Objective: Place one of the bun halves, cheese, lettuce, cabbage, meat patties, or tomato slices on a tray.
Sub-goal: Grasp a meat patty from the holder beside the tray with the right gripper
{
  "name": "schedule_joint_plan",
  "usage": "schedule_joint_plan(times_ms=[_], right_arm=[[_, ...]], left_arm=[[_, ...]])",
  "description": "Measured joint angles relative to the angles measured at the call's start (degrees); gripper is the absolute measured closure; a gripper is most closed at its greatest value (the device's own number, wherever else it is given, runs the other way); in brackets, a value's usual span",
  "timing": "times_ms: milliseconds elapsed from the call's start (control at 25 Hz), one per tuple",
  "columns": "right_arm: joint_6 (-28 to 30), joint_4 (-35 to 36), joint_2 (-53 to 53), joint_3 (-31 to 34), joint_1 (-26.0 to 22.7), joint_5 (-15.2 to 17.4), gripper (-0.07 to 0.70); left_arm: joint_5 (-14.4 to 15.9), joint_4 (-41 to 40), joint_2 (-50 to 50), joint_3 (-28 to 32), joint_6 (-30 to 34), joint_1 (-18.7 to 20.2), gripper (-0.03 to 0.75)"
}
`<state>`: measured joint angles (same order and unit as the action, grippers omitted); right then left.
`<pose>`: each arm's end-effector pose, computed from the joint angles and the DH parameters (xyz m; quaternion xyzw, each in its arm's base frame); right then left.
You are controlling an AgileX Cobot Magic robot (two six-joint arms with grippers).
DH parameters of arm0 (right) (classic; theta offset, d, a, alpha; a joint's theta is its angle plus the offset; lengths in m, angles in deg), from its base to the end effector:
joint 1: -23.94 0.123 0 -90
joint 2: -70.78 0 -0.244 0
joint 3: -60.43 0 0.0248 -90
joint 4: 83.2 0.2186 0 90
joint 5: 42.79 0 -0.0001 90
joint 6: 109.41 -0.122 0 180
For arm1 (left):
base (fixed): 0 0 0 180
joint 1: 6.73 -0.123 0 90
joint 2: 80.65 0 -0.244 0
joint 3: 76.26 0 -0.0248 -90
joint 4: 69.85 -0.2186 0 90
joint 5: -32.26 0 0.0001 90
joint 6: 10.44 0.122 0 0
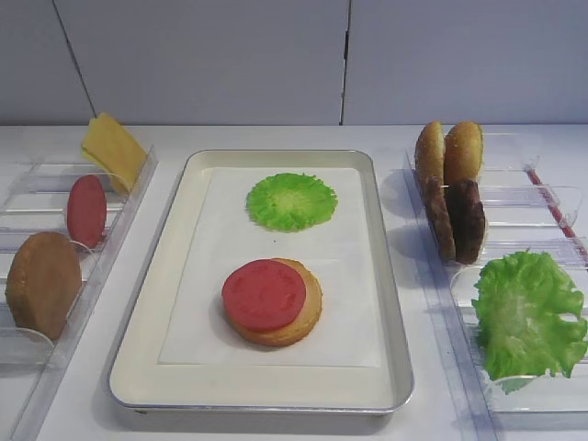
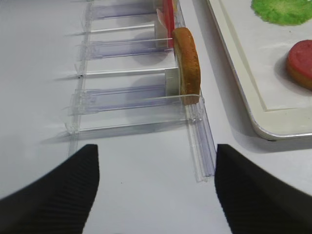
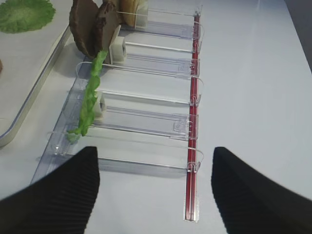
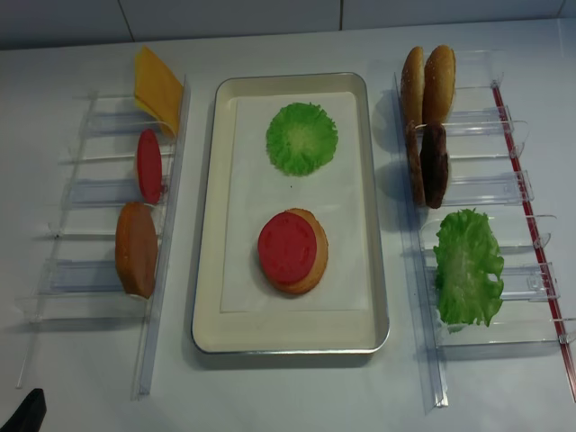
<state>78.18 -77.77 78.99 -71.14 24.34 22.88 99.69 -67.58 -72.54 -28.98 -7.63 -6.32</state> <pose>0.0302 0.0107 0.2339 -0.0647 0.8726 0.0169 0.4839 0.0267 -0.0047 0.2359 0.0267 0.8775 -0.0097 0.4788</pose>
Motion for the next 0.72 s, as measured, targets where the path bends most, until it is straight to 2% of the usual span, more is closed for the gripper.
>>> schedule_joint_plan(times_ms=[360, 480, 720], right_arm=[[0.0, 0.0, 0.0, 0.0, 0.0, 0.0, 0.106], [1.78, 0.12, 0.0, 0.0, 0.0, 0.0, 0.106], [5.32, 5.72, 1.93, -4.54, 0.0, 0.0, 0.106]], left_arm=[[0.0, 0.0, 0.0, 0.0, 0.0, 0.0, 0.242], [0.0, 0.0, 0.0, 0.0, 0.0, 0.0, 0.242], [0.0, 0.0, 0.0, 0.0, 0.0, 0.0, 0.242]])
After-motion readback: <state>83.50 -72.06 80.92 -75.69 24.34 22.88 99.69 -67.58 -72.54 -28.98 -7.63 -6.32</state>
